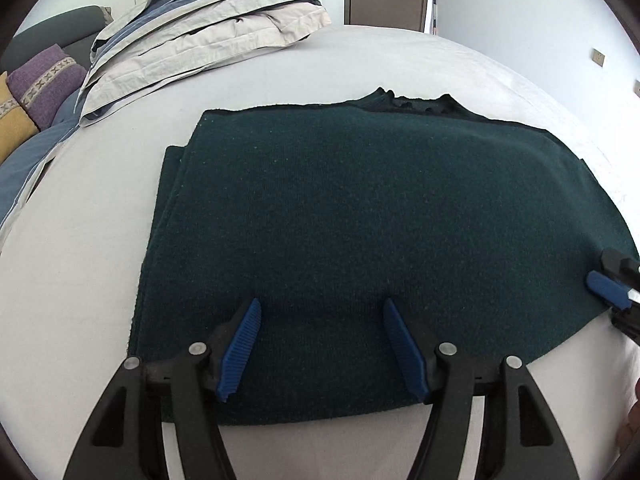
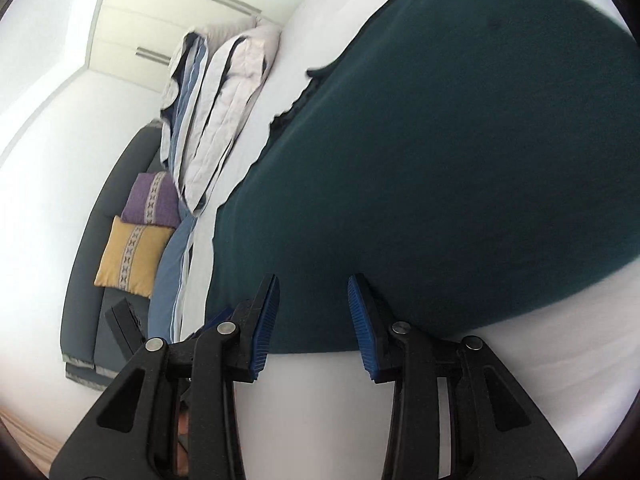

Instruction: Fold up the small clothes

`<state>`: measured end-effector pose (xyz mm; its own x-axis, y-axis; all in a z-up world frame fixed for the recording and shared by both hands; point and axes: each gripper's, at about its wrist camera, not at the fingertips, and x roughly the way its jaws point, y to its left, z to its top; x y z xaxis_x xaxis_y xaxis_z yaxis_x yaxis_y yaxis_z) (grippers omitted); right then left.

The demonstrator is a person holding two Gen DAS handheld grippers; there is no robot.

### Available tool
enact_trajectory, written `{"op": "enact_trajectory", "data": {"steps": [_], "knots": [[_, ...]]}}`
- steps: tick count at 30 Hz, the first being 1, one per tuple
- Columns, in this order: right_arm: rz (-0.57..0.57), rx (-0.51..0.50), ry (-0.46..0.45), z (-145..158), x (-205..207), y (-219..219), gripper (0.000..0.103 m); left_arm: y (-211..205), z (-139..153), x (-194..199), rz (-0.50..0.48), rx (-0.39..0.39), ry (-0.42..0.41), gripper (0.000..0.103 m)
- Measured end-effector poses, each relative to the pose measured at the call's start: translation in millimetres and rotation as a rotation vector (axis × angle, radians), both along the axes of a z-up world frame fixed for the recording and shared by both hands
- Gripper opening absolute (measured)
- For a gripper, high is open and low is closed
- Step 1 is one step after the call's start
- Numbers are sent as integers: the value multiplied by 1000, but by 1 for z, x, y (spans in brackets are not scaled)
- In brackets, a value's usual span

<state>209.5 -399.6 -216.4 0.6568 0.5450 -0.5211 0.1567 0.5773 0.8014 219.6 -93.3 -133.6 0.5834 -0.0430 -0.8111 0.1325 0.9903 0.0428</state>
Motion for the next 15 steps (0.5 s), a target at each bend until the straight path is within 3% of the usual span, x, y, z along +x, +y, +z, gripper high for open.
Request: {"op": "enact_trajectory", "data": {"steps": [8, 11, 15], "knots": [[-355, -56, -5, 12, -77, -108, 35, -4, -2, -1, -2, 11, -12, 68], [-456, -72, 11, 15, -102, -124, 42, -4, -3, -2, -1, 12, -16, 68], [-450, -61, 9, 14, -118, -123, 42, -6, -3, -2, -1, 18, -16, 68]]}}
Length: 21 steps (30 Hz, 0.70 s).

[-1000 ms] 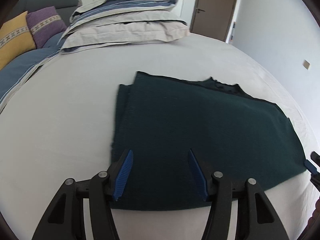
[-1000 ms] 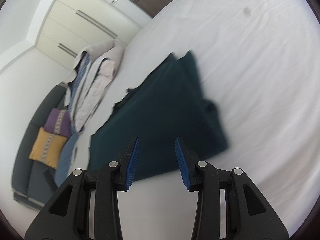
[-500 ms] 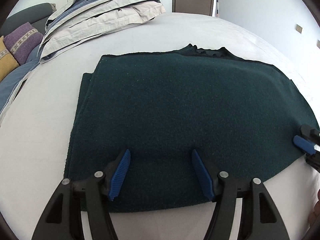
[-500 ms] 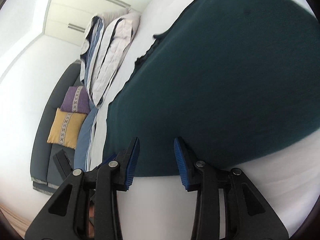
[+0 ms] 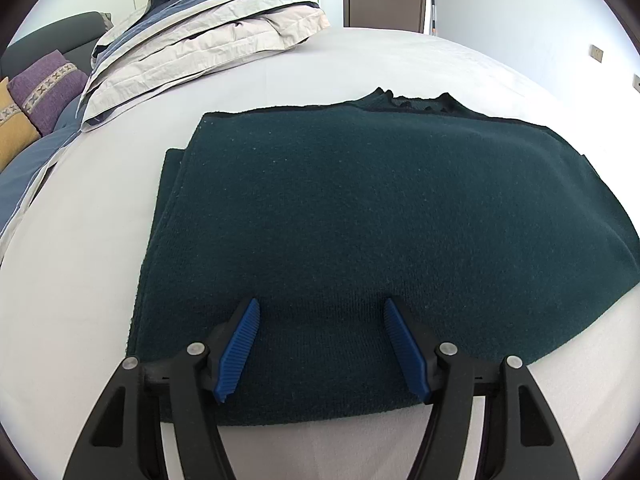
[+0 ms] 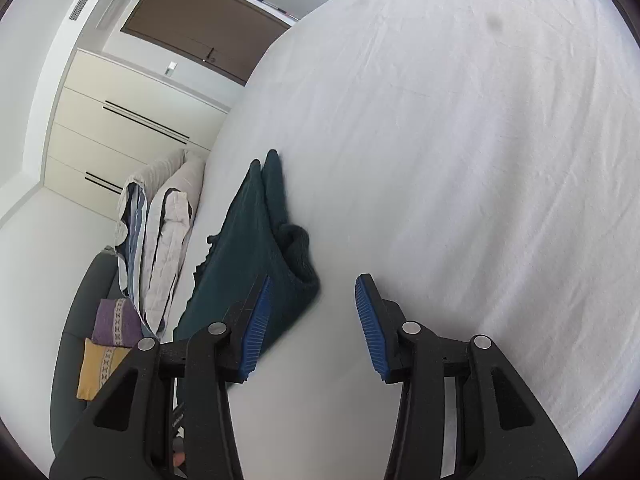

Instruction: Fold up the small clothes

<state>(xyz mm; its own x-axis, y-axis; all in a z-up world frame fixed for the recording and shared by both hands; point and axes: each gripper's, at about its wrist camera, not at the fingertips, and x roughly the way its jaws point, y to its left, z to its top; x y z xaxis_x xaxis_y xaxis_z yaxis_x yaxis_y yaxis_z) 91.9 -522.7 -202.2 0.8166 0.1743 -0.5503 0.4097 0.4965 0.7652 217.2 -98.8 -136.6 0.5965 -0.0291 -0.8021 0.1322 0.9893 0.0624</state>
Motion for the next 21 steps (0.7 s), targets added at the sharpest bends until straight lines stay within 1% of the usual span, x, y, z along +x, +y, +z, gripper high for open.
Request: {"op": "enact_trajectory", "data": {"steps": [3, 5, 6, 11, 15, 19, 21], "knots": [[29, -42, 16, 2, -3, 2, 42, 0, 0, 0, 0, 0, 0, 68], [45, -32, 21, 1, 0, 3, 42, -1, 0, 0, 0, 0, -1, 68], [45, -25, 22, -1, -6, 1, 42, -1, 0, 0, 0, 0, -1, 68], [42, -12, 26, 1, -1, 3, 42, 2, 3, -1, 6, -16, 1, 68], [-4, 4, 53, 1, 1, -5, 42, 7, 13, -4, 27, -95, 14, 66], [-9, 24, 79, -1, 15, -8, 42, 2, 23, -4, 10, -201, 18, 65], [-15, 43, 97, -3, 22, -5, 43, -4, 23, 0, 1, -226, 26, 65]]}}
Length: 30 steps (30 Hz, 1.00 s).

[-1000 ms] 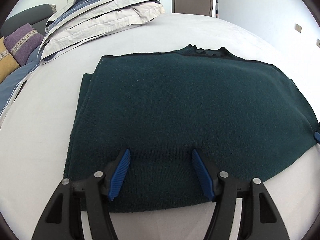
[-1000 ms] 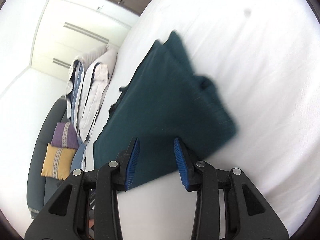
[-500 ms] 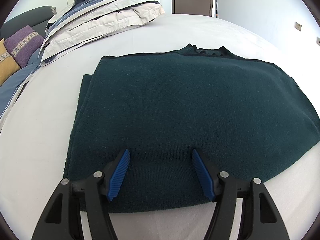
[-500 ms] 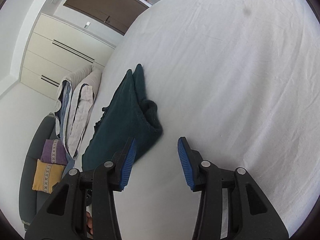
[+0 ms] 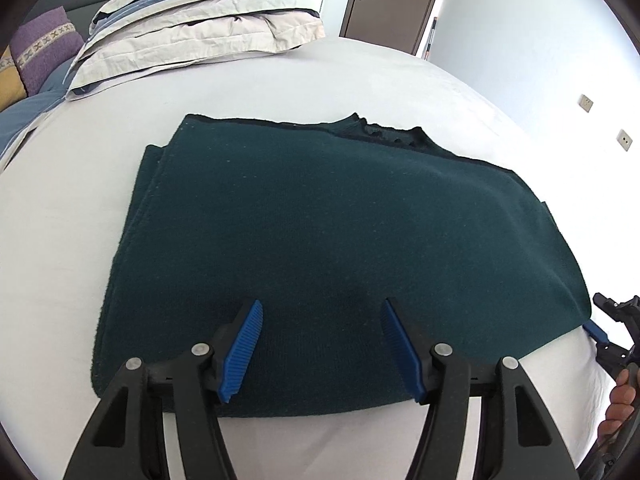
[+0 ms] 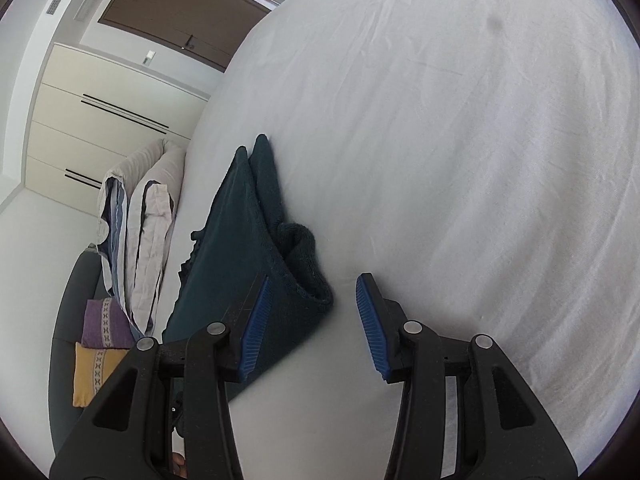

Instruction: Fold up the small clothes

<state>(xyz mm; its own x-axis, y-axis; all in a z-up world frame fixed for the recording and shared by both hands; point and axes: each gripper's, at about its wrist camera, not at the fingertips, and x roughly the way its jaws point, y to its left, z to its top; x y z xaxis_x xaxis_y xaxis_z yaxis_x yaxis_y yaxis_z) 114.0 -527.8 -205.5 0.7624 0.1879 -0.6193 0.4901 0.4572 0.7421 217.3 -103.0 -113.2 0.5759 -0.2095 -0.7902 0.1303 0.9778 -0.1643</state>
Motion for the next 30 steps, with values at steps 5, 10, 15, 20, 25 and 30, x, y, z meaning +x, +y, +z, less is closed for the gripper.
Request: {"op": "enact_trajectory", "data": {"steps": [5, 10, 15, 20, 25, 30], "knots": [[13, 63, 1, -2, 15, 11, 43, -18, -1, 11, -36, -12, -1, 65], [-4, 146, -7, -9, 31, 11, 43, -23, -7, 26, -18, -44, 23, 65], [-7, 283, -62, -20, 39, 30, 43, -24, -10, 31, -9, -55, 31, 67], [-36, 218, -92, -15, 59, 27, 44, -23, -13, 31, -32, -47, 31, 67], [46, 192, -95, -18, 92, 30, 43, -24, -13, 32, -18, -57, 38, 67], [45, 209, -125, -18, 102, 30, 42, -20, -13, 32, -34, -70, 44, 67]]}}
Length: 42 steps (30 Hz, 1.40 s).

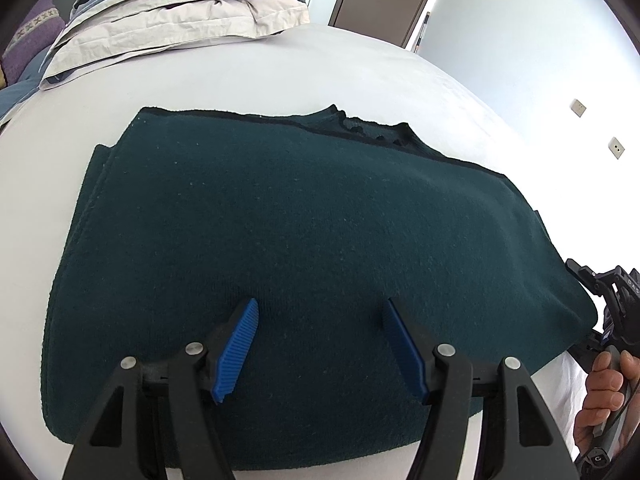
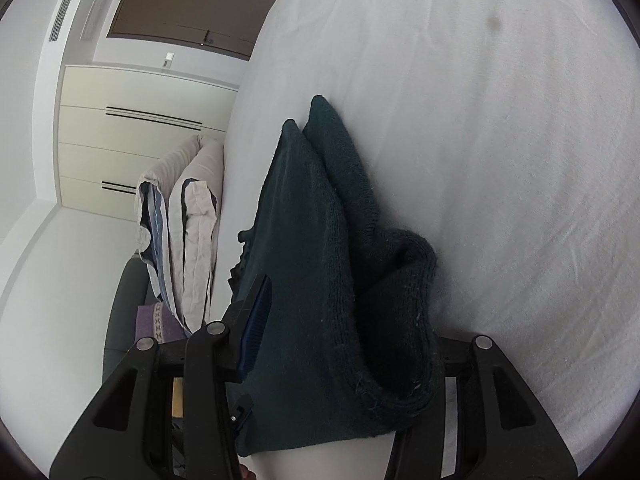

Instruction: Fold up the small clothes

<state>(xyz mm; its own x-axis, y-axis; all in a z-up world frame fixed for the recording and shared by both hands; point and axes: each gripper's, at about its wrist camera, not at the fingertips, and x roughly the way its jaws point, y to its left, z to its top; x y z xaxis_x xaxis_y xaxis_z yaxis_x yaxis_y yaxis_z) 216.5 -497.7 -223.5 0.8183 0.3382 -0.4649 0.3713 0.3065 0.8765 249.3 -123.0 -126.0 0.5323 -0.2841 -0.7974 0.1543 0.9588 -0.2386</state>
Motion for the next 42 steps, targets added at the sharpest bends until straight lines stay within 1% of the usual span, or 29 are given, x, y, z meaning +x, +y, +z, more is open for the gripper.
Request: {"op": "enact_trajectory", "data": {"steps": [2, 4, 7, 8, 11, 13, 14, 16, 17, 18, 19, 20, 21, 23, 25, 27, 29, 30, 32, 34, 35, 36, 37, 38, 39, 40, 42], "knots": [[33, 5, 2, 1, 7, -2, 42, 1, 0, 0, -7, -2, 2, 67], [109, -6, 31, 3, 19, -6, 42, 0, 0, 0, -13, 2, -1, 67], [237, 41, 90, -2, 40, -18, 42, -1, -1, -1, -15, 7, -6, 67], [255, 65, 87, -3, 45, -25, 42, -1, -1, -1, -13, 6, -6, 67], [237, 80, 65, -5, 54, -45, 42, -2, -1, -1, -12, 6, -6, 67], [216, 125, 37, -11, 60, -55, 42, -2, -2, -1, -11, 8, -6, 67], [227, 123, 36, -13, 65, -55, 40, -2, -2, 0, -10, 8, -5, 67], [281, 48, 62, -8, 78, -46, 40, -3, -2, 0, -7, 8, -4, 68], [306, 12, 69, -5, 82, -42, 42, -3, -2, 1, -7, 9, -4, 68], [323, -17, 73, -1, 89, -36, 40, -3, -2, 1, -8, 8, -4, 68], [332, -37, 72, 1, 93, -30, 36, -3, -2, 1, -8, 5, -4, 68], [335, -55, 77, 3, 97, -26, 26, -2, -3, 2, -9, -1, -3, 68], [325, -76, 88, 3, 100, -23, 19, 0, -3, 2, -11, -11, -1, 68], [296, -125, 110, 6, 104, -18, 16, 4, -3, 3, -13, -40, 6, 68], [280, -216, 138, 16, 107, -8, 15, 11, -2, 4, -4, -80, 16, 66], [277, -312, 145, 33, 110, 8, 14, 21, -2, 5, 12, -137, 33, 59], [296, -445, 143, 60, 116, 34, 13, 33, -2, 7, 31, -201, 55, 54], [317, -519, 136, 75, 123, 52, 13, 39, -2, 8, 38, -234, 66, 47], [380, -653, 113, 99, 126, 94, 13, 55, -2, 9, 62, -305, 85, 40], [471, -774, 76, 117, 137, 150, 13, 75, 1, 8, 108, -366, 77, 40], [529, -808, 58, 121, 142, 179, 14, 85, 3, 8, 129, -390, 70, 43], [591, -838, 44, 121, 145, 206, 13, 94, 4, 8, 142, -415, 64, 50], [653, -868, 32, 118, 148, 234, 13, 100, 6, 8, 152, -432, 61, 54], [710, -894, 31, 111, 152, 258, 13, 105, 6, 9, 157, -445, 62, 61], [749, -905, 42, 102, 155, 276, 13, 108, 7, 9, 150, -461, 67, 64], [778, -895, 57, 91, 160, 289, 13, 108, 7, 10, 138, -476, 77, 65], [791, -880, 80, 72, 160, 296, 14, 103, 8, 12, 103, -491, 101, 71]]}}
